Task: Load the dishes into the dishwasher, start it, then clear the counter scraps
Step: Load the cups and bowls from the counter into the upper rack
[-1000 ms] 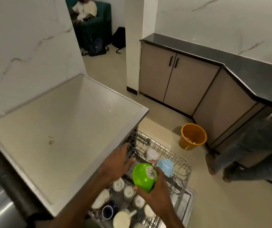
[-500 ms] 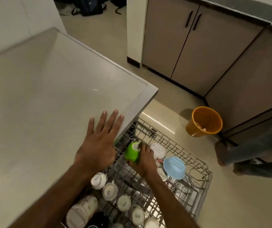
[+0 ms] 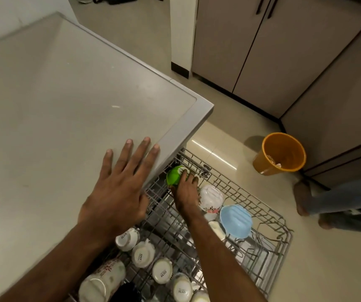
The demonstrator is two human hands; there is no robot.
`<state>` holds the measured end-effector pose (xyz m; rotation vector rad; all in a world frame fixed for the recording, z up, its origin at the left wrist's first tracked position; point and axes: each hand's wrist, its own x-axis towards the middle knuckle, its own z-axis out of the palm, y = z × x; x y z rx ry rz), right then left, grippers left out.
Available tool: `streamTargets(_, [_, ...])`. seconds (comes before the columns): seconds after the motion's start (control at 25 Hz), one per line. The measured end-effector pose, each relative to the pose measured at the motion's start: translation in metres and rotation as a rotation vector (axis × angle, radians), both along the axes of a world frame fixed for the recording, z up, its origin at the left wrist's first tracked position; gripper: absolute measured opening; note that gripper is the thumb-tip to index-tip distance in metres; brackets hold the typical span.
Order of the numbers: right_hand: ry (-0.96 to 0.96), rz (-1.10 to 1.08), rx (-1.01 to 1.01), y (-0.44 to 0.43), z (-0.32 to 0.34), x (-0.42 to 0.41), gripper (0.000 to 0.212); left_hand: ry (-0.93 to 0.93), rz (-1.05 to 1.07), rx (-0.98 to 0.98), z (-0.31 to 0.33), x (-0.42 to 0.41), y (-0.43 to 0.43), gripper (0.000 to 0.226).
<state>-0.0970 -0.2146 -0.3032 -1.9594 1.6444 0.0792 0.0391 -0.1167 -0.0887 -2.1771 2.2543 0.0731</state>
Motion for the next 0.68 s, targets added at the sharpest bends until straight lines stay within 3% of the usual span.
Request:
streamTargets(0.24, [0.062, 0.076, -0.063, 0.010, 0.005, -0.005, 0.075, -0.021, 0.004, -0.015, -0.002, 0.001, 0.000, 0.105])
streamTargets(0.48, [0.042, 0.195, -0.082, 0.039, 0.028, -0.028, 0.080, -0.030, -0.006, -0.047, -0.007, 0.003, 0.002, 0.105])
streamTargets(0.68, [-0.052, 0.210, -0.164, 0.080, 0.081, -0.067, 0.061, -0.058, 0.038, -0.021, -0.002, -0.001, 0.004, 0.098])
